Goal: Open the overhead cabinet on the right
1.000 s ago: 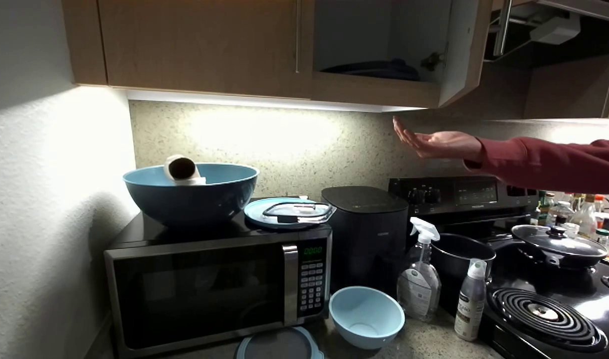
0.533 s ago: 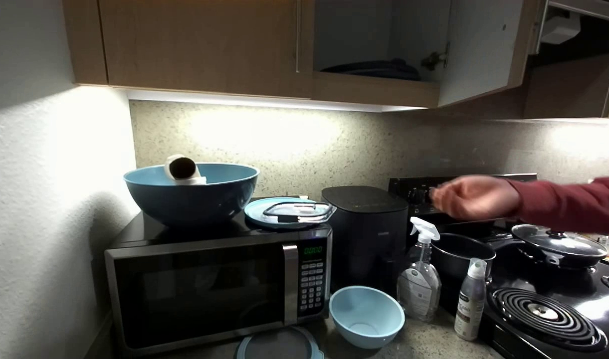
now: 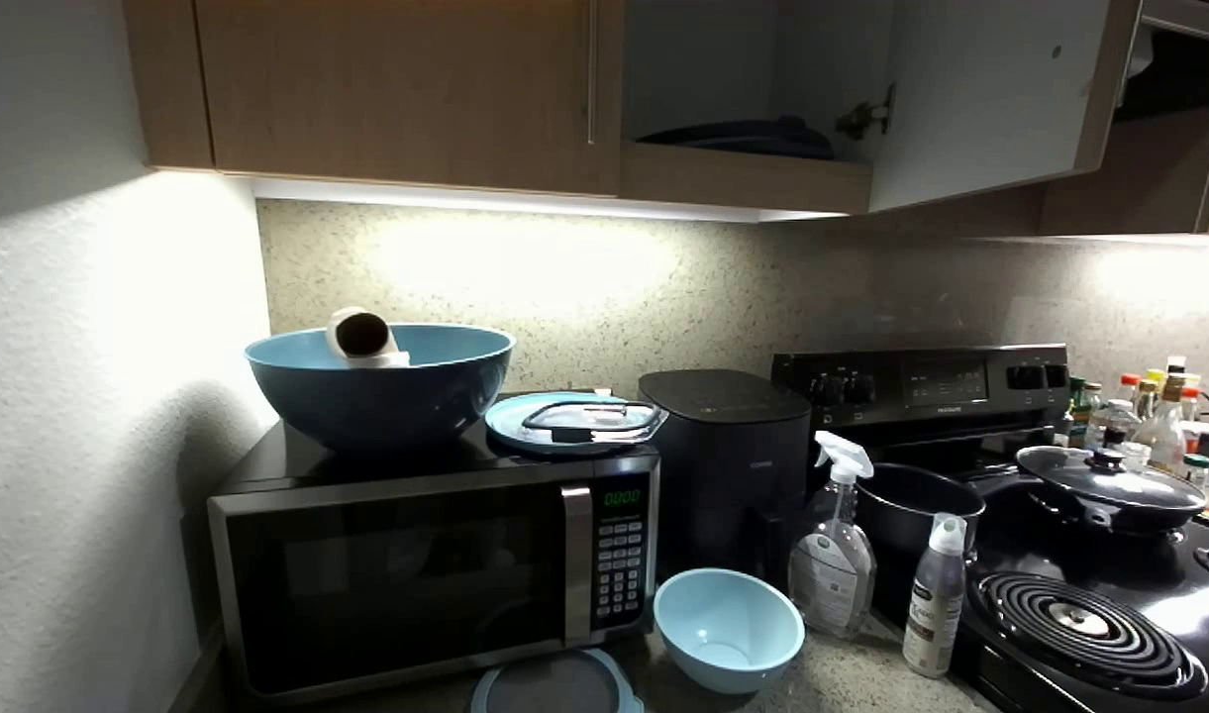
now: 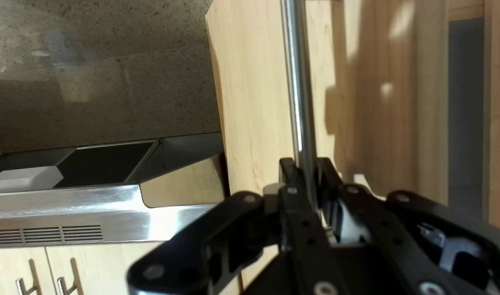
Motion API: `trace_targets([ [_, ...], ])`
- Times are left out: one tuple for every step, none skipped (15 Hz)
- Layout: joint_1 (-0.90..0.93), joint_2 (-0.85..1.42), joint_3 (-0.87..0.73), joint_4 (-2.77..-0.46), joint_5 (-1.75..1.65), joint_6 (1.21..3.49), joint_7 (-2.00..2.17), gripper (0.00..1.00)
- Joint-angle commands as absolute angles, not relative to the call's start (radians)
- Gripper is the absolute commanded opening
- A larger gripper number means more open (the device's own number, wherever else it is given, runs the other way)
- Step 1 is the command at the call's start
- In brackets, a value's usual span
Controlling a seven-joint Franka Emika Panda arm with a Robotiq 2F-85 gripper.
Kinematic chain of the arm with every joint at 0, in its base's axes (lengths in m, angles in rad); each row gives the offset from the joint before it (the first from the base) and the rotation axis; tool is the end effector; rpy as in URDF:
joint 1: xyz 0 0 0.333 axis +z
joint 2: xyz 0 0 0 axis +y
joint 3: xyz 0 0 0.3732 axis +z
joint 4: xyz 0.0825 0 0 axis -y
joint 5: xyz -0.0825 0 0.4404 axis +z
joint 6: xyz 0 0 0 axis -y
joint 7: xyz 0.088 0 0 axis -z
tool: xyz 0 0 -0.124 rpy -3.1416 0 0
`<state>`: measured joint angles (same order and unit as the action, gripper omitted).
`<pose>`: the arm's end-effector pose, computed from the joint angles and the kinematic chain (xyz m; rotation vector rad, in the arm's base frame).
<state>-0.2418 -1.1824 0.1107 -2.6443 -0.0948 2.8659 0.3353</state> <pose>0.2568 -0.0040 0.7433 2.3027 -0.4416 1.9854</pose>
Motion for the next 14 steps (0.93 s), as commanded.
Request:
trace_targets([
  [-0.338, -1.292, 0.060, -2.764, -0.078, 2.808, 0.283, 0.06],
  [-0.332, -1.295, 0.051, -2.772, -0.074, 2.811, 0.269, 0.06],
  [-0.319, -1.303, 0.031, -2.783, -0.071, 2.810, 0.253, 0.06],
  [-0.311, -1.306, 0.019, -2.787, -0.069, 2.812, 0.241, 0.06],
  [-0.302, -1.307, 0.005, -2.789, -0.068, 2.812, 0.228, 0.06],
  [-0.294, -1.307, -0.010, -2.790, -0.066, 2.815, 0.215, 0.06],
  [-0.284, -1.304, -0.027, -2.789, -0.063, 2.820, 0.203, 0.06],
  [-0.276, -1.302, -0.041, -2.789, -0.062, 2.824, 0.190, 0.06],
  [-0.266, -1.299, -0.060, -2.787, -0.060, 2.827, 0.174, 0.06],
  [-0.254, -1.296, -0.081, -2.785, -0.059, 2.829, 0.156, 0.06],
  [-0.243, -1.286, -0.104, -2.777, -0.058, 2.831, 0.135, 0.06],
  [-0.231, -1.281, -0.127, -2.769, -0.056, 2.831, 0.113, 0.06],
  [-0.217, -1.271, -0.154, -2.755, -0.055, 2.831, 0.089, 0.06],
  [-0.204, -1.264, -0.179, -2.745, -0.054, 2.832, 0.065, 0.06],
])
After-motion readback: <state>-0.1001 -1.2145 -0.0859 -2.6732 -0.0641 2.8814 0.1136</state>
